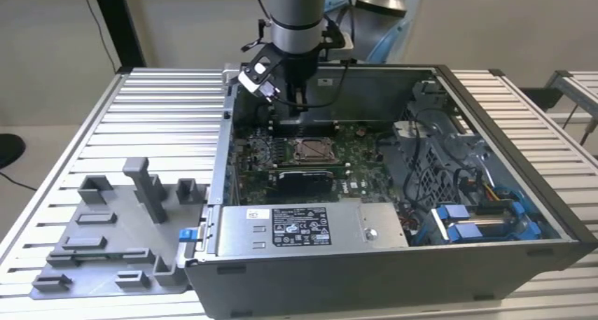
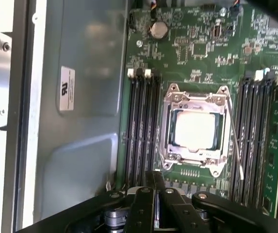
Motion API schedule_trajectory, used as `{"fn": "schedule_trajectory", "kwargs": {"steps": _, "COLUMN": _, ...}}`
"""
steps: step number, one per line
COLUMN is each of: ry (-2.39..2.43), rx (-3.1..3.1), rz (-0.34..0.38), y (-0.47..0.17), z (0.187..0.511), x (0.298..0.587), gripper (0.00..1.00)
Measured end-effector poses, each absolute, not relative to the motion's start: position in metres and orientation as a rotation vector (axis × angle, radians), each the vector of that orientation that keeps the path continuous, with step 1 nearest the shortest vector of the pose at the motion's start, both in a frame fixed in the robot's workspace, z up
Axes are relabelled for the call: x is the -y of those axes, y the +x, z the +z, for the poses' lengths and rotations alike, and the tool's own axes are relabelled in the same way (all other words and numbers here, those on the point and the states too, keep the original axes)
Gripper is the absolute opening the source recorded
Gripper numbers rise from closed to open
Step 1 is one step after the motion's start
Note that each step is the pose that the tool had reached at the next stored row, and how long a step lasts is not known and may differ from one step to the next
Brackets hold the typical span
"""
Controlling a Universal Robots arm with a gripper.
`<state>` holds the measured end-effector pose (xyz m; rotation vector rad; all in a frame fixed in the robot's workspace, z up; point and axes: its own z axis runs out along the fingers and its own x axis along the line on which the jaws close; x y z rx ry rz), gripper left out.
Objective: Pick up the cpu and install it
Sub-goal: 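Install the first cpu locking lever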
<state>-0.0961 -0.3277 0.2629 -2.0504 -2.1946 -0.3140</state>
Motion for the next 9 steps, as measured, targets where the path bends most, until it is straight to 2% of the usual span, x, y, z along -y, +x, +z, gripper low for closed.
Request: {"fn": "schedule_trajectory", "kwargs": {"steps": 9, "ry": -2.056, "rx": 2.222, "rz": -0.417, "y": -0.1021, "z": 0.2586, "x": 0.3342, "gripper": 0.00}}
